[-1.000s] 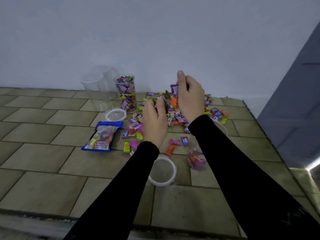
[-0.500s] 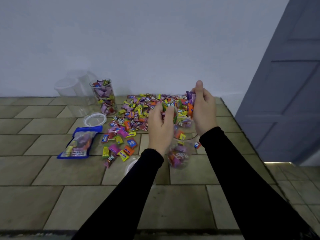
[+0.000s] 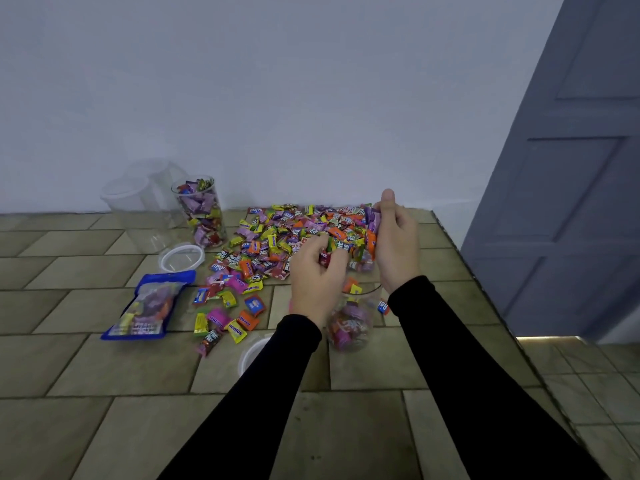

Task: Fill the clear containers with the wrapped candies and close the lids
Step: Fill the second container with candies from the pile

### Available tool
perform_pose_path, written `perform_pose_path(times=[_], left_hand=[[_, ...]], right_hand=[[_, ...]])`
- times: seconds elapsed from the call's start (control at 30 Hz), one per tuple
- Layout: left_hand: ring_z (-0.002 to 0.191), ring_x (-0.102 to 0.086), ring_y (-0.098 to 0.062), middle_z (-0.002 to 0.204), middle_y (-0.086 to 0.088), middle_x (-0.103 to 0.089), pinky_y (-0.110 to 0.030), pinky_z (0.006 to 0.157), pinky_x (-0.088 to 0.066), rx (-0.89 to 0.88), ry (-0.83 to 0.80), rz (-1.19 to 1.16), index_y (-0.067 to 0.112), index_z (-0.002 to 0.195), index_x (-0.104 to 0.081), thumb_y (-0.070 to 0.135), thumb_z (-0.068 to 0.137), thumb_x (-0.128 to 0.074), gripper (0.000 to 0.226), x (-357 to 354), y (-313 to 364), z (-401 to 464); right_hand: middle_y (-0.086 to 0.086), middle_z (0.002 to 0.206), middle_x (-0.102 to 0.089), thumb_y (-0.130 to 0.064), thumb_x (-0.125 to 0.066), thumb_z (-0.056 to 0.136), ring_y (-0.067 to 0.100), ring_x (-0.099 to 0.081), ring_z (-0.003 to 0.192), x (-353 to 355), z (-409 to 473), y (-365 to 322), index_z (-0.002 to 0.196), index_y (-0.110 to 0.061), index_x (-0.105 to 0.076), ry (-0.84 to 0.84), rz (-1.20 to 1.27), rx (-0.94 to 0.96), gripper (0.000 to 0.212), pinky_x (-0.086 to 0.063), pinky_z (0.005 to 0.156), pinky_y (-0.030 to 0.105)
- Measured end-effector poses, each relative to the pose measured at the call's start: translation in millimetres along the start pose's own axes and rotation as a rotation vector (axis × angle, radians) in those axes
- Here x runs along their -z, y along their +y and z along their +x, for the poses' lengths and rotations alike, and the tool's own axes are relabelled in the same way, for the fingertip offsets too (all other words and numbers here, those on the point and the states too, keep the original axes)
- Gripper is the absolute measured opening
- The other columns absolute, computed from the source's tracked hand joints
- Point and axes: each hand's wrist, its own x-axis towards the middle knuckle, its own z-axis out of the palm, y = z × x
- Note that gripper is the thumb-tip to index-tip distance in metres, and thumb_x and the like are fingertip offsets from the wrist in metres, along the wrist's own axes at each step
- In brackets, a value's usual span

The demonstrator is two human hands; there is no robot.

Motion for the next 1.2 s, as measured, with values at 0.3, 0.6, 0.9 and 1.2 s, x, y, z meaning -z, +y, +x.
perform_pose_path(times=[0.3, 0.6, 0.9, 1.2], left_hand=[[0.060, -0.033, -0.013, 0.059, 0.005, -0.033, -0.031, 0.059, -0.027, 0.011, 0.022, -0.046, 0.021, 0.057, -0.032, 0.024, 0.074, -0.052, 0.027, -3, -3, 0], [0.080, -0.058, -0.010, 0.090, 0.001, -0.061, -0.024, 0.068, -0.050, 0.081, -0.026, -0.360, 0.017, 0.095, -0.058, 0.014, 0.084, -0.054, 0.012, -6, -3, -8], [0.069, -0.060, -0.022, 0.079, -0.007, -0.073, -0.046, 0.081, -0.041, 0.496, -0.055, -0.609, 0.009, 0.090, -0.071, 0.066, 0.081, -0.031, 0.071, -18, -19, -11], [0.067, -0.055, -0.023, 0.080, -0.011, -0.072, -0.038, 0.069, -0.042, 0.538, -0.039, -0.633, 0.012, 0.086, -0.076, 0.069, 0.081, -0.034, 0.071, -22, -33, -4]], right_hand=[[0.011, 0.068, -0.049, -0.061, -0.041, 0.091, 0.024, -0.048, 0.065, -1, -2, 0, 0.065, -0.022, -0.052, 0.028, -0.022, 0.012, 0.048, -0.043, 0.067, 0.041], [0.021, 0.070, -0.056, -0.063, -0.040, 0.091, 0.028, -0.055, 0.068, -2, -4, 0, 0.071, -0.016, -0.057, 0.022, -0.042, 0.022, 0.053, -0.051, 0.076, 0.050], [-0.009, 0.046, -0.043, -0.042, -0.046, 0.098, 0.010, -0.040, 0.048, 1, -5, -6, 0.058, -0.015, -0.044, -0.077, 0.044, 0.022, 0.049, -0.037, 0.055, 0.025], [-0.005, 0.071, -0.055, -0.016, -0.063, 0.090, 0.008, -0.050, 0.068, 2, -7, -3, 0.069, -0.016, -0.055, -0.085, 0.033, 0.117, 0.022, -0.041, 0.068, 0.020]])
